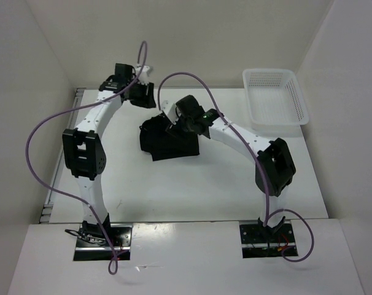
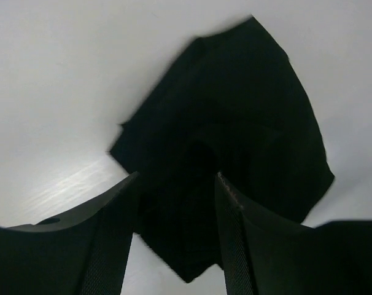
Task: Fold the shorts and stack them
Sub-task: Fold the shorts
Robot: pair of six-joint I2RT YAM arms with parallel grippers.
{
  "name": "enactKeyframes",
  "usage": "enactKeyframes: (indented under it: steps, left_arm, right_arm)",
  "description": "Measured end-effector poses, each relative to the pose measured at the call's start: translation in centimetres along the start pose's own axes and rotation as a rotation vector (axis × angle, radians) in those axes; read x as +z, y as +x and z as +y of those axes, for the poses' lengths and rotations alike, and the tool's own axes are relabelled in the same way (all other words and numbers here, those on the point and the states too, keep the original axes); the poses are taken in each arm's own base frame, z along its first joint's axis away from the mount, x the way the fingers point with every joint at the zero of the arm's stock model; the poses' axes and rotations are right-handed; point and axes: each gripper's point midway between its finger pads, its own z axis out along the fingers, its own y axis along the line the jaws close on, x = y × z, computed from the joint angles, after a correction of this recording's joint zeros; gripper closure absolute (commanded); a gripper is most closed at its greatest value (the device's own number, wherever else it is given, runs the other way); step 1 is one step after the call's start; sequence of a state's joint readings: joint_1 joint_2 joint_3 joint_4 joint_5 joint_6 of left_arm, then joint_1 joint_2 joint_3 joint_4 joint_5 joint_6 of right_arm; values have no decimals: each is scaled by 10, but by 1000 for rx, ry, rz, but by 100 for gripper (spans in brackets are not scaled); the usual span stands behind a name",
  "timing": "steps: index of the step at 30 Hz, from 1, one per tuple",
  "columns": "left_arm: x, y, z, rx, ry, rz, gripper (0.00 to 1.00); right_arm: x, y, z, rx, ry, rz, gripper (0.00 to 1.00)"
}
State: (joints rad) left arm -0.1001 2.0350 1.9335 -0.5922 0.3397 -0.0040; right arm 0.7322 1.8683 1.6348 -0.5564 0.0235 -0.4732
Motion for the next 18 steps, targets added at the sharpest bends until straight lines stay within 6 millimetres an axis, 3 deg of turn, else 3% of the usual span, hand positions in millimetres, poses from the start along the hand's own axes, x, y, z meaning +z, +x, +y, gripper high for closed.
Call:
enactKeyframes:
  steps: [4,9,12,15,18]
  left_arm:
    - [36,47,-47,17,107,131,36]
    - [71,100,-49,-20,135,275,33]
    - [81,112,-47,-26,126,307,33]
    - [88,112,-42,-19,105,305,35]
    - [93,107,-39,-11,88,287,51]
  right_arm:
    - [12,40,-6,15,-3,75,26]
    - [20,57,1,13,-24,91,24]
    - [25,72,10,15,-42,109,23]
    - [30,86,19,19,-62,129,20]
    - [33,92,23,20,-68,134,20]
